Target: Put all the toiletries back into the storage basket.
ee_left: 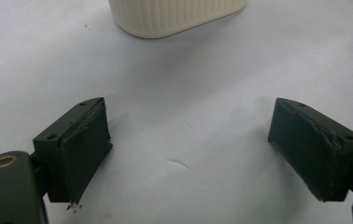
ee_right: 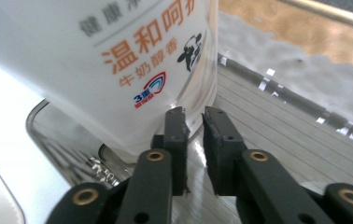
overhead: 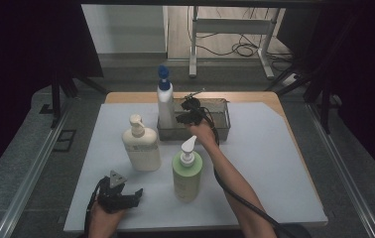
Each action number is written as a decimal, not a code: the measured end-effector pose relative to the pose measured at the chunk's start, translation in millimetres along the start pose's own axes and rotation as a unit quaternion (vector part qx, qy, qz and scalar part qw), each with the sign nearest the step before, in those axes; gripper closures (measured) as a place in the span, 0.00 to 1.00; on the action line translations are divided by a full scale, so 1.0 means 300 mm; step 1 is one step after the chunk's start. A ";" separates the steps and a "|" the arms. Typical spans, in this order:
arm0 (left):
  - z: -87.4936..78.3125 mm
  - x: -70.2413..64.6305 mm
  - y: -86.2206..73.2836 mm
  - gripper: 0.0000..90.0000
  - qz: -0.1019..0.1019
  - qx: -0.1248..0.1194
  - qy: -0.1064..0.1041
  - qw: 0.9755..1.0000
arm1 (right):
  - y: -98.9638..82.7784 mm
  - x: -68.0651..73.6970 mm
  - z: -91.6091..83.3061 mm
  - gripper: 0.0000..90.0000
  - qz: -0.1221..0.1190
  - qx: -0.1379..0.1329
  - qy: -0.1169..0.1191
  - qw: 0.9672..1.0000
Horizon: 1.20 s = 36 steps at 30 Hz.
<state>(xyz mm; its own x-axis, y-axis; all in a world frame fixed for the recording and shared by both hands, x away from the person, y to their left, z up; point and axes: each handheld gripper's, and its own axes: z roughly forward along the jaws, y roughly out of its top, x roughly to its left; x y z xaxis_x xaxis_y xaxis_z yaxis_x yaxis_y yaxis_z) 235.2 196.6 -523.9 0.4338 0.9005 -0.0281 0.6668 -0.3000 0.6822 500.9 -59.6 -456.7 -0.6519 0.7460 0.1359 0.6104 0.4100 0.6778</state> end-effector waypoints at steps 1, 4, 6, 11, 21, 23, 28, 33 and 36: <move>0.000 0.000 0.000 0.14 0.000 0.000 0.000 1.000 | 0.000 -0.001 -0.013 0.82 -0.004 -0.004 0.002 1.000; 0.000 0.000 0.000 0.14 0.000 0.000 0.000 1.000 | -0.006 -0.006 -0.042 0.73 -0.012 -0.015 0.005 1.000; 0.000 0.000 0.000 0.14 0.001 0.000 0.001 1.000 | -0.012 -0.009 -0.064 0.66 -0.017 -0.021 0.011 1.000; 0.000 0.000 0.000 0.14 0.000 0.000 0.000 1.000 | -0.024 -0.009 -0.109 0.54 -0.028 -0.033 0.028 0.999; 0.001 -0.001 -0.001 0.14 -0.001 -0.002 0.001 1.000 | -0.052 0.005 -0.188 0.37 -0.060 -0.046 0.044 0.996; 0.000 0.000 -0.001 0.14 0.001 0.000 0.001 1.000 | -0.059 0.009 -0.204 0.34 -0.070 -0.044 0.044 0.996; 0.001 -0.001 -0.001 0.14 -0.001 -0.003 0.001 1.000 | -0.080 0.014 -0.246 0.26 -0.085 -0.049 0.051 0.994; 0.001 -0.001 -0.001 0.14 -0.001 -0.002 0.001 1.000 | -0.110 0.013 -0.281 0.19 -0.095 -0.051 0.051 0.993; 0.001 -0.002 -0.001 0.14 -0.002 -0.003 0.001 1.000 | -0.129 0.012 -0.295 0.16 -0.098 -0.050 0.052 0.993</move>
<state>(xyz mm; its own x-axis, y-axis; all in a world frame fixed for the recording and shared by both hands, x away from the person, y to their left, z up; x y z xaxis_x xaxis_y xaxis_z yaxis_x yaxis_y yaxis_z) 234.9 196.2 -524.4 0.4311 0.9018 -0.0295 0.6642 -0.2950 0.6869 435.0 -119.2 -418.5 -0.8002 0.5963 0.0647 0.4226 0.4839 0.7664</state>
